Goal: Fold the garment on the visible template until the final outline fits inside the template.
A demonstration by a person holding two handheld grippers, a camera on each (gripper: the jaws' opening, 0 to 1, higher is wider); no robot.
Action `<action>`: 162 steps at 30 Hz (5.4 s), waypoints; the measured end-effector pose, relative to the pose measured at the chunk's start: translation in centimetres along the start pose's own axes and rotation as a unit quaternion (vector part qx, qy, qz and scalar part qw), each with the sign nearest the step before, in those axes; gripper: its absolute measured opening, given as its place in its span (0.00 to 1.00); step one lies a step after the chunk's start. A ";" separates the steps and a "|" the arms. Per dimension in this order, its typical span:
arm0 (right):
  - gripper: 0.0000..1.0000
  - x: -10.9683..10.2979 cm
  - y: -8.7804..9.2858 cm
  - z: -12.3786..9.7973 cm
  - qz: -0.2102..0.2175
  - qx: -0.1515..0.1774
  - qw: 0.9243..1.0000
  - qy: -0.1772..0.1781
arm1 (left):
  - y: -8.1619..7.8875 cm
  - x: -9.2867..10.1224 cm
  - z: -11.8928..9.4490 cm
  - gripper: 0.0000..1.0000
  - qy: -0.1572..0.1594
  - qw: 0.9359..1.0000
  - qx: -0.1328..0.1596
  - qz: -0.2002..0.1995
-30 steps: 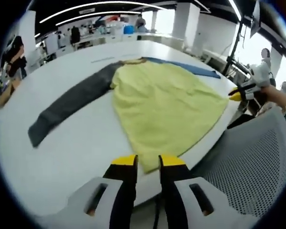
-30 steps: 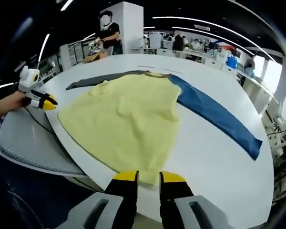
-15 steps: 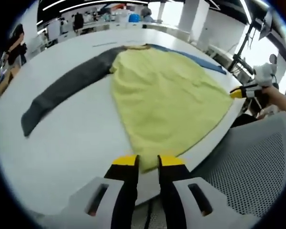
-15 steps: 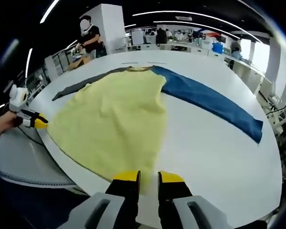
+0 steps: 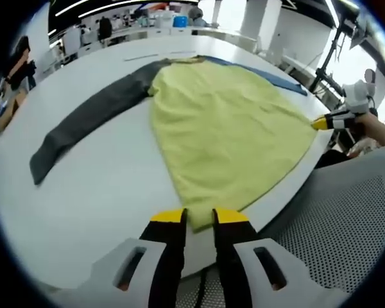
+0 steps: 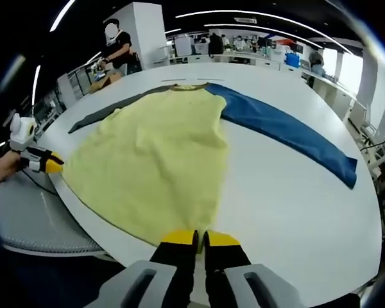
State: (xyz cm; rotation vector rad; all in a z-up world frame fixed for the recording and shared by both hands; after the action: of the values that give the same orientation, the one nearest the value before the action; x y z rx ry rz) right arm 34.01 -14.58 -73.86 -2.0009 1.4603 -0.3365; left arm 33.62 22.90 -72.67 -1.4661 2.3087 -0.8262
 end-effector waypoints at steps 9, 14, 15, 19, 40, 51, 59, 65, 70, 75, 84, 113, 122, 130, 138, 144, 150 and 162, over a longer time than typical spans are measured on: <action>0.00 -0.1 -0.2 0.0 0.002 -0.001 1.000 -0.001 | 0.6 0.1 0.3 0.15 0.008 1.000 -0.012 -0.015; 0.00 -0.1 -0.2 -0.1 0.001 -0.001 1.000 -0.005 | 0.8 0.2 0.2 0.07 0.012 1.000 -0.015 -0.018; 0.00 -0.1 -0.2 -0.2 -0.001 -0.002 1.000 -0.005 | 0.7 0.1 0.1 0.03 0.014 1.000 -0.010 -0.022; 0.00 -0.3 0.0 -0.6 -0.005 -0.005 1.000 -0.009 | 0.4 0.3 -0.2 0.00 0.026 0.999 -0.005 -0.042; 0.03 -0.4 0.9 -1.5 -0.017 -0.028 0.999 -0.021 | 1.1 1.2 -0.9 0.02 0.036 0.999 -0.018 -0.001; 0.41 -0.3 -0.3 -1.9 -0.045 0.004 0.998 -0.035 | -1.7 0.8 -1.9 0.39 0.037 0.996 0.077 -0.019; 0.61 0.7 -3.0 -1.9 -0.054 0.060 0.996 -0.036 | -3.5 1.3 -2.2 0.61 0.043 0.992 0.121 0.003; 0.71 2.0 -5.0 -1.6 -0.078 0.078 0.993 -0.030 | -4.3 1.6 -2.2 0.71 0.051 0.989 0.136 0.010; 0.72 3.5 -6.4 -1.0 -0.082 0.085 0.993 -0.027 | -5.2 1.6 -2.3 0.81 0.051 0.986 0.159 0.021; 0.70 4.8 -8.3 -0.5 -0.084 0.101 0.991 -0.027 | -5.9 1.6 -2.3 0.87 0.050 0.984 0.171 0.021; 0.61 6.9 -11.6 1.1 -0.103 0.107 0.989 -0.026 | -6.4 1.9 -2.2 0.95 0.060 0.983 0.172 0.013; 0.36 7.9 -15.0 8.2 -0.212 0.051 0.975 -0.038 | -8.0 0.5 -1.9 0.84 0.023 0.981 0.191 0.015; 0.26 7.2 -15.3 9.4 -0.258 0.042 0.964 -0.050 | -7.8 0.2 -2.1 0.77 0.021 0.981 0.191 0.000; 0.13 6.3 -15.2 9.9 -0.284 0.035 0.956 -0.069 | -7.5 -0.5 -2.2 0.74 0.011 0.982 0.188 -0.010; 0.02 5.6 -15.3 10.2 -0.307 0.028 0.948 -0.076 | -7.3 -0.5 -2.5 0.69 0.010 0.981 0.191 -0.021; 0.00 5.7 -15.4 10.4 -0.297 0.031 0.951 -0.080 | -7.2 -0.2 -2.6 0.67 0.013 0.981 0.193 -0.025; 0.00 5.9 -15.7 10.0 -0.268 0.034 0.960 -0.080 | -7.4 0.2 -2.9 0.65 0.018 0.980 0.198 -0.026; 0.00 6.3 -17.1 8.5 -0.254 0.056 0.964 -0.053 | -7.9 0.1 -2.9 0.64 0.020 0.979 0.203 -0.018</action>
State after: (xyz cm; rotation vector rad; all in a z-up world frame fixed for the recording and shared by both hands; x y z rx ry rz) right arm 53.88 -14.36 -70.78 -2.2400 0.8261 -0.5051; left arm 37.83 21.15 -65.57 -1.3193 1.9858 -1.2600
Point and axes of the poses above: the point that each gripper's makers call its tool centre point, and the gripper's own axes: z roughly forward along the fingers, x roughly to its right, y roughly out of its underside, the point moved 3 cm from there along -z, roughly backward along the fingers, and after that the axes turned 4 degrees about -y, right-handed, at the moved point
